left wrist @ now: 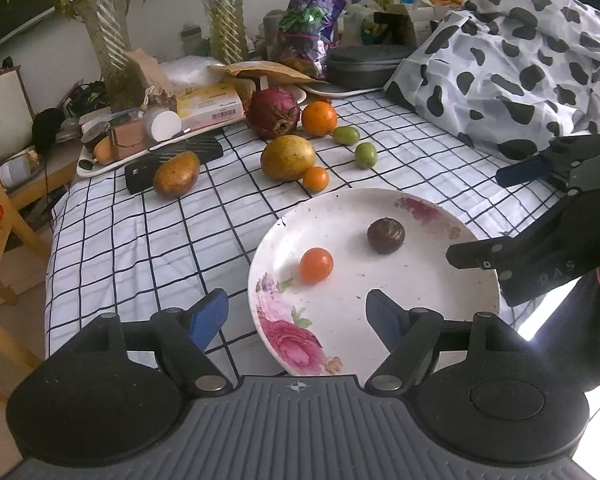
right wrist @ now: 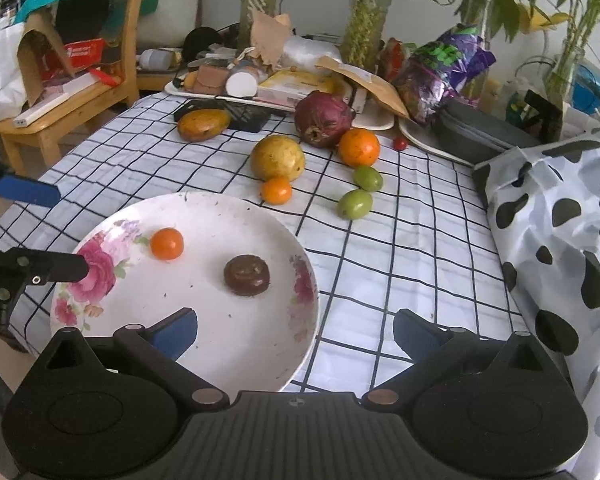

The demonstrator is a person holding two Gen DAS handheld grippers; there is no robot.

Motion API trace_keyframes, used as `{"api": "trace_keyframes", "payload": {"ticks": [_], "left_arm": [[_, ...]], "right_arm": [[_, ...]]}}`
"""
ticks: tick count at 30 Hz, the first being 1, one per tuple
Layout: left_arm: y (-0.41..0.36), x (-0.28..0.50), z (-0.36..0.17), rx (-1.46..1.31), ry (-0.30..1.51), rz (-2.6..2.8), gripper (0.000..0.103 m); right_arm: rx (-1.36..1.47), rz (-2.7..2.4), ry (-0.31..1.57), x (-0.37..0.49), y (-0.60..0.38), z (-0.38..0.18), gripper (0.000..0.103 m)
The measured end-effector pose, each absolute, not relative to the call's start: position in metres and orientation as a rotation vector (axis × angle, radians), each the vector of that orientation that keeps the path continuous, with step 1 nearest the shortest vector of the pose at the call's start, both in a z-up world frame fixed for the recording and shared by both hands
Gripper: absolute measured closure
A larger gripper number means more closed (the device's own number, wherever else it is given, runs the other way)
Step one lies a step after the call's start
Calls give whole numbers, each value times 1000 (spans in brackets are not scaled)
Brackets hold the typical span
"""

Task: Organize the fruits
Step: 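Lift both open tools away from the plate toward the remaining fruits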

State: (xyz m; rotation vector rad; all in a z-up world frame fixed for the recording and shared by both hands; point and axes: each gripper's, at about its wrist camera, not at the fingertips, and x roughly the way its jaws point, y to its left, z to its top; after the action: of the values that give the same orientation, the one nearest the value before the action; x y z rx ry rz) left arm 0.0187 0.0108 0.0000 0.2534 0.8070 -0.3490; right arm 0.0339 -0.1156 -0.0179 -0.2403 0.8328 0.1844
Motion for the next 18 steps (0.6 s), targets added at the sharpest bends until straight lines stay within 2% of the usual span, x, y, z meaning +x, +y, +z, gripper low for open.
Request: {"api": "trace_keyframes", "payload": {"ticks": [18], "left_arm": [[4,16,9,277,780,-340,28]], "right_arm": [[-231,158,819,34,-119,-16,0]]}}
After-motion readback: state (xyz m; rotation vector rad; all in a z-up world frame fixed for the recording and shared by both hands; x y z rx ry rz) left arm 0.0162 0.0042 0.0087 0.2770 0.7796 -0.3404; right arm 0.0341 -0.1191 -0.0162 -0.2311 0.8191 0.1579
